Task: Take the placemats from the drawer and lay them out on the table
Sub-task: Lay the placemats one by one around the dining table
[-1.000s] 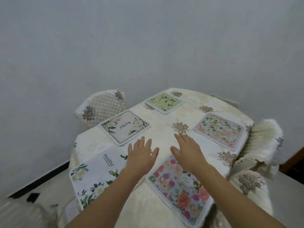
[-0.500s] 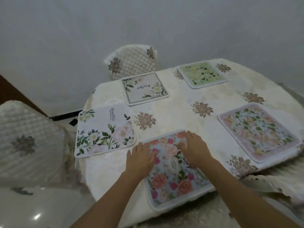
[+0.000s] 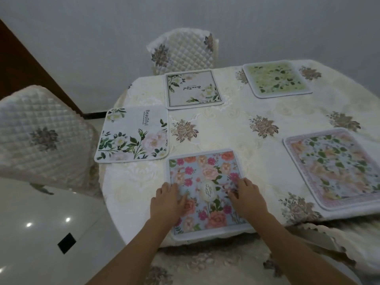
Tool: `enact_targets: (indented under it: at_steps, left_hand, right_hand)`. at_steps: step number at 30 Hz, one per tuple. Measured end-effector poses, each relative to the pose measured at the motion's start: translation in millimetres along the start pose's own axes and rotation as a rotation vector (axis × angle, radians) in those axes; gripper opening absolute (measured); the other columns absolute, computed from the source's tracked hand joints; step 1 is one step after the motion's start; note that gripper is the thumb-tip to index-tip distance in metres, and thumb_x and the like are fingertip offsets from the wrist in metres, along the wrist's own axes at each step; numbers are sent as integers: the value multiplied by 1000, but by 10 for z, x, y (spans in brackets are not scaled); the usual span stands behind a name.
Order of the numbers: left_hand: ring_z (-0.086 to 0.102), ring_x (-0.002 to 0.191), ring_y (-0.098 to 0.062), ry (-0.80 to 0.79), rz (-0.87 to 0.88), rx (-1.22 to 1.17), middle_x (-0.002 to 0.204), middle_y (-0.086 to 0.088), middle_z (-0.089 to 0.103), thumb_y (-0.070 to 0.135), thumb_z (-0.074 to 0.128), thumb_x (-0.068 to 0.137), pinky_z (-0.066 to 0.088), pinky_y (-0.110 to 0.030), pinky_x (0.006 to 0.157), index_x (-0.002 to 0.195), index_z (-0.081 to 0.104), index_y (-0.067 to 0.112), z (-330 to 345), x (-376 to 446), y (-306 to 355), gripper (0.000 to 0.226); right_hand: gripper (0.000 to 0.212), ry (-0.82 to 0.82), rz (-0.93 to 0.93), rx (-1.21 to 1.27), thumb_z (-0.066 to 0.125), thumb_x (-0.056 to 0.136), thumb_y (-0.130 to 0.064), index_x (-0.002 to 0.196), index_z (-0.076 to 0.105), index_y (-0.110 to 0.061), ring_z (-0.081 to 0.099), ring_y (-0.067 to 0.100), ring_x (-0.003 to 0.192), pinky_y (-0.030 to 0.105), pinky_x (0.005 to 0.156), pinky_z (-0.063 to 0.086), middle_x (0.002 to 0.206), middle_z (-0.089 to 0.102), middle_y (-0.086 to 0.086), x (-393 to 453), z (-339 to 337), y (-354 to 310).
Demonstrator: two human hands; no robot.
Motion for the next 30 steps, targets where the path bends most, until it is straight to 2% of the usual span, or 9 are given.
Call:
enact_targets:
  at_steps: [6, 12, 17, 19, 23, 30]
  left_hand:
    - [46, 110, -24, 80, -142, -161, 122, -8, 44, 33, 55, 92, 48, -34, 80, 132, 43, 19, 40, -39, -165, 45]
    - [53, 101, -26, 108, -256, -295, 119, -9, 45, 25, 62, 89, 49, -35, 79, 128, 45, 20, 85, 9, -248, 43]
    - [57, 88, -18, 121, -255, -440, 111, -5, 58, 21, 62, 90, 51, -32, 76, 122, 49, 23, 122, 41, -251, 34]
    - [55, 88, -15, 134, -241, -463, 115, -5, 58, 21, 60, 92, 46, -28, 75, 123, 49, 22, 134, 44, -210, 32]
    - [52, 90, -10, 157, -184, -522, 120, -2, 56, 22, 57, 95, 43, -24, 75, 124, 50, 21, 121, 69, -20, 30]
    - [54, 87, -12, 140, -145, -497, 116, -3, 57, 21, 58, 94, 45, -26, 72, 123, 51, 22, 162, 131, 201, 29]
  right_hand:
    - [37, 60, 67, -23, 56, 89, -22, 122, 42, -14, 45, 28, 104, 37, 80, 46, 116, 45, 12, 96, -84, 197]
    - [17, 113, 148, 118, 56, 89, -14, 99, 43, -10, 52, 29, 91, 41, 74, 48, 102, 51, 11, 199, -76, 399]
    - [5, 125, 145, 158, 52, 90, -13, 89, 48, -12, 54, 24, 81, 38, 71, 48, 92, 51, 5, 266, -88, 498]
    - [7, 155, 135, 166, 53, 90, -14, 86, 47, -13, 55, 23, 76, 40, 69, 50, 88, 51, 4, 286, -121, 537]
    - [11, 210, 129, 159, 53, 91, -13, 82, 46, -12, 52, 24, 74, 35, 62, 42, 82, 51, 4, 333, -254, 679]
    - [13, 229, 152, 156, 54, 91, -13, 82, 45, -14, 53, 23, 71, 34, 59, 43, 79, 52, 4, 355, -377, 866]
Point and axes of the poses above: each hand's wrist, its own x-axis towards the middle knuckle, its own z-axis out of the palm, y = z × x, the point moved 10 cm from there along x, towards the middle knuckle
